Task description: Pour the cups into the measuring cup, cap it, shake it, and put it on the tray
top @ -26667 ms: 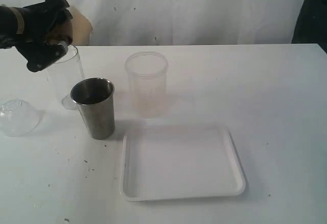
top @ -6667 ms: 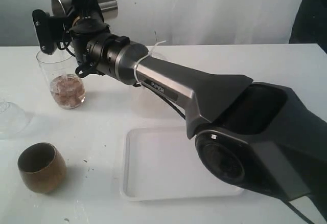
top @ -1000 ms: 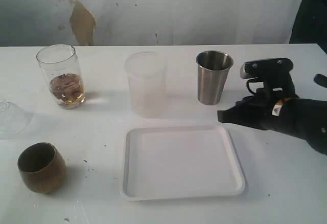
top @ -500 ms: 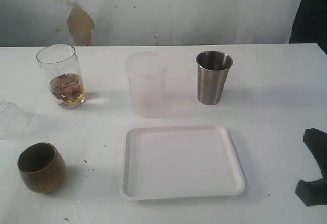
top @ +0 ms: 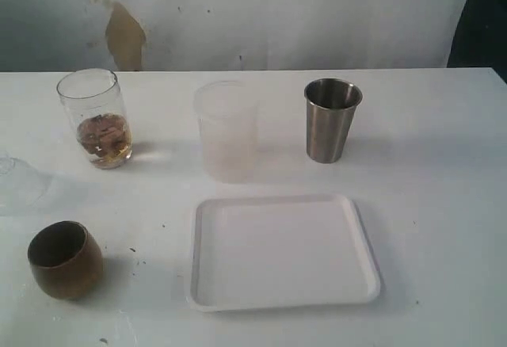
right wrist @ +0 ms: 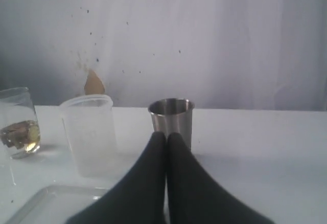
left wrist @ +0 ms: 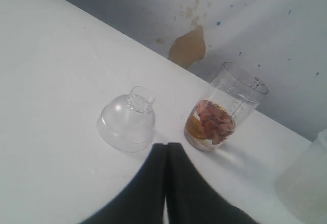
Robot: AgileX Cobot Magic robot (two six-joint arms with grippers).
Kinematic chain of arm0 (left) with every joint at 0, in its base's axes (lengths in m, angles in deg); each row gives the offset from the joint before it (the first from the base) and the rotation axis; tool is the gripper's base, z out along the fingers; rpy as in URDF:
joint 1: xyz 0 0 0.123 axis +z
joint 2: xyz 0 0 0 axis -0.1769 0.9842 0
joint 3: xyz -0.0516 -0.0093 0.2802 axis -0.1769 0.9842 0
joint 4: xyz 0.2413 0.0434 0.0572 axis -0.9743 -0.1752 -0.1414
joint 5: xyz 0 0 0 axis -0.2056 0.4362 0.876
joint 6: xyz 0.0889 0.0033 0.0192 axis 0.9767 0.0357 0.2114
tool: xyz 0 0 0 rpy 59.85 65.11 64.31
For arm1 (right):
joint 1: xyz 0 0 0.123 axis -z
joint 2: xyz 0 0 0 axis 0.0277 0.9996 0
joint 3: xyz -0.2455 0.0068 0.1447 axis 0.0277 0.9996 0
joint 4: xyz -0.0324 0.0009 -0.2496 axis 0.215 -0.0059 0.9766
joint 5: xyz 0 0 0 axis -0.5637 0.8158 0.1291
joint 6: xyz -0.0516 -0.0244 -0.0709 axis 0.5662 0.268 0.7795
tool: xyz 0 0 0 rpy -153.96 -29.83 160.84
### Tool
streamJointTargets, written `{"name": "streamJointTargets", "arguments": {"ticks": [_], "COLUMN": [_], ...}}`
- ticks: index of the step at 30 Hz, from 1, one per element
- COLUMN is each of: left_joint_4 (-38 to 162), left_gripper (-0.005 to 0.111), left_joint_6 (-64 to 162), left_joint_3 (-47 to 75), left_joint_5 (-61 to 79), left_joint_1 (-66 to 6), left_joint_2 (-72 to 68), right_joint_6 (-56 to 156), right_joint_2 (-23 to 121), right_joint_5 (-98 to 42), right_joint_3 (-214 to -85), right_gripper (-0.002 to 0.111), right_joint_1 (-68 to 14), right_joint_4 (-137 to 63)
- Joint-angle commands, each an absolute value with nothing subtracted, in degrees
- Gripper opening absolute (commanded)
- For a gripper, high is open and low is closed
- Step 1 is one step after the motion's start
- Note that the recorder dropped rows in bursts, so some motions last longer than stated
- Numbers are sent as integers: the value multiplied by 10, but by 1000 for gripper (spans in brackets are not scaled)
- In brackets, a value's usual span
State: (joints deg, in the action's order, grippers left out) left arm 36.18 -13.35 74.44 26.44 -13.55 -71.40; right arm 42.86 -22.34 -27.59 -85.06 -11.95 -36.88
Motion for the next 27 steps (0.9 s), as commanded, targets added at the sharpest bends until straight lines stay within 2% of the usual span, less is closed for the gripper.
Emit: {"name": "streamJointTargets", "arguments": {"ticks": [1,11,27], "left_joint_4": [360,360,360], "left_gripper": [0,0,0], "left_joint_6": [-133,-133,-133], "left_joint_3": [747,747,747], "left_joint_5": [262,262,262], "left_joint_1": [-137,-137,-137], "left_joint_2": [-716,-716,-716], "right_joint_6": [429,429,416], "right_joint_2": [-227,-227,-227], "right_joint_5": [-232,-184,-184], "right_joint_3": [-847,-847,-847], "right_gripper": [0,0,0], "right_joint_1": [-119,-119,-119], "right_joint_4": [-369,-369,-369]}}
